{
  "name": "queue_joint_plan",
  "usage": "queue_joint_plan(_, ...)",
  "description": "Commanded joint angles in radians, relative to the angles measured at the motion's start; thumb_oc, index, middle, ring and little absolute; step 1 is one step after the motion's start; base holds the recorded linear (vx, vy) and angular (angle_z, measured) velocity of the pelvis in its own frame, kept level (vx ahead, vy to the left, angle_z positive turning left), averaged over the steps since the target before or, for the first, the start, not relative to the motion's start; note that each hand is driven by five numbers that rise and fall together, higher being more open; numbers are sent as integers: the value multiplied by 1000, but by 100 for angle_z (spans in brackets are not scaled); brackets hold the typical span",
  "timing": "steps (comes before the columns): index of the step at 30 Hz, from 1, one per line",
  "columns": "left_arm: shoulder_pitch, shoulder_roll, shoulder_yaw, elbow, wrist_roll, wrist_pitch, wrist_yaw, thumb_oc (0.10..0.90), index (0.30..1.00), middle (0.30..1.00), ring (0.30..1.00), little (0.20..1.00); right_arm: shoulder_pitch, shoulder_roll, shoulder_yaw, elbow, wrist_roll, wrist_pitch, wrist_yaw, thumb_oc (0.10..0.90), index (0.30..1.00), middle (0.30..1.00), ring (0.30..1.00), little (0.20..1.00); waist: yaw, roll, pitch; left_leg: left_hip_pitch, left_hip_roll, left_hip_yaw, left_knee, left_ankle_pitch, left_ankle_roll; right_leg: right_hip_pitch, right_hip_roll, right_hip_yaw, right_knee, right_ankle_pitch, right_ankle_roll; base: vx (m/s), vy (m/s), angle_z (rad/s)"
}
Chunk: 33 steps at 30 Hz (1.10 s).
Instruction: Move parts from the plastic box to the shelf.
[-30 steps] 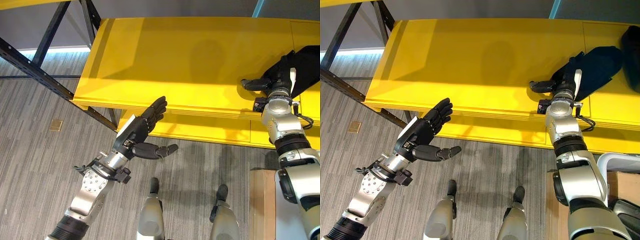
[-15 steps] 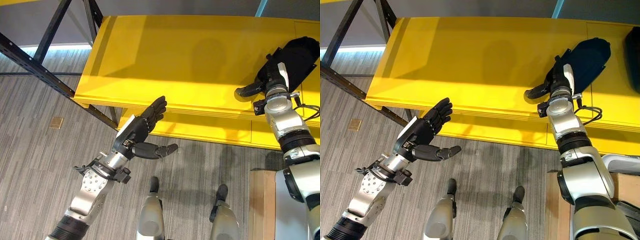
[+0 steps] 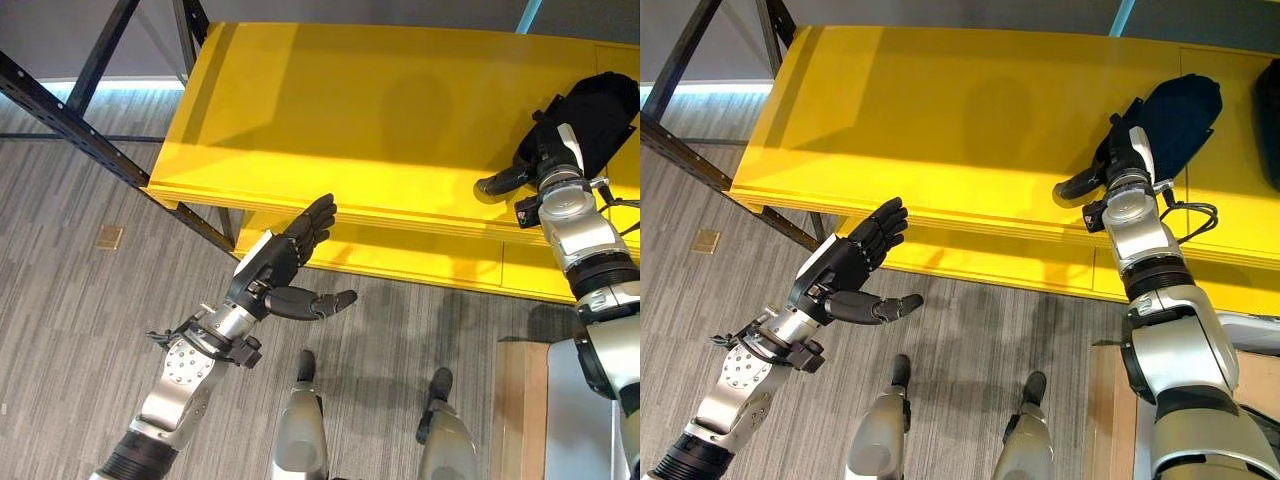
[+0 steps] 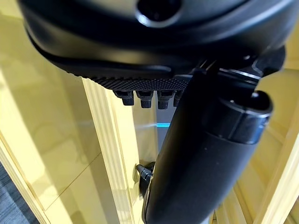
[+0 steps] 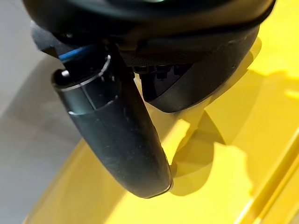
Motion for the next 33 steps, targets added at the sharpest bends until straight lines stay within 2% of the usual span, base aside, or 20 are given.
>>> queue_joint_plan(1,-32,29,31,-127,-27,-84,-9,900,1000,1000,1000,1000,-115,-81,78,35,-135,-82,21,900,1000,1000,1000,1000,27,-11,-20,-54,-46,-22,33,-50,74,28,55,-3,184,-270,-77,32,-38,1)
queue_joint_plan(5,-26,36,35,-118,-30,-91,-1,900,1000,1000,1000,1000,-135,-121,113,29,-210,-113,31,900,1000,1000,1000,1000,28,-17,-23,-61,-44,-26,37,-50,73,25,56,-4,191,-275,-77,24,-28,2)
queue_joint_plan(7,-20,41,42,-113,-31,-95,-10,900,1000,1000,1000,1000,-153,-147,138,18,-302,-125,43,900,1000,1000,1000,1000,30,-24,-23,-68,-42,-29,44,-50,71,20,56,-4,202,-280,-78,22,-71,2)
queue_joint_plan(13,9,48,58,-116,-35,-105,-28,900,1000,1000,1000,1000,-178,-224,227,-10,-403,-178,59,900,1000,1000,1000,1000,39,-42,-25,-82,-20,-44,55,-42,64,6,65,-12,239,-298,-90,32,-86,1)
queue_joint_plan(16,19,54,68,-113,-32,-108,-33,900,1000,1000,1000,1000,-195,-243,259,-24,-422,-201,62,900,1000,1000,1000,1000,44,-53,-22,-78,-10,-53,55,-39,59,1,71,-19,266,-316,-98,35,-97,8)
queue_joint_plan(18,23,55,73,-113,-24,-109,-35,900,1000,1000,1000,1000,-209,-254,282,-30,-377,-201,67,900,1000,1000,1000,1000,46,-58,-23,-78,-1,-57,50,-31,56,-6,77,-20,280,-321,-103,27,-83,6)
queue_joint_plan(23,25,53,79,-118,-22,-99,-50,900,1000,1000,1000,1000,-217,-255,278,-38,-379,-211,77,900,1000,1000,1000,1000,50,-62,-19,-81,9,-69,54,-28,54,-22,83,-23,317,-338,-115,11,-47,-1)
queue_joint_plan(29,31,48,76,-119,-19,-99,-58,900,1000,1000,1000,1000,-227,-248,277,-28,-366,-166,41,900,1000,1000,1000,1000,57,-62,-21,-80,10,-80,57,-27,55,-29,87,-31,342,-349,-124,18,-26,6)
queue_joint_plan(30,31,42,75,-123,-16,-102,-57,900,1000,1000,1000,1000,-225,-239,257,-15,-379,-60,-12,900,1000,1000,1000,1000,54,-55,-20,-78,9,-81,57,-27,55,-37,87,-30,354,-352,-125,-2,23,6)
queue_joint_plan(33,31,38,72,-126,-16,-107,-49,900,1000,1000,1000,1000,-209,-229,220,-3,-358,-15,-115,900,1000,1000,1000,1000,46,-46,-16,-76,9,-77,53,-27,56,-43,85,-24,356,-352,-125,-23,43,0)
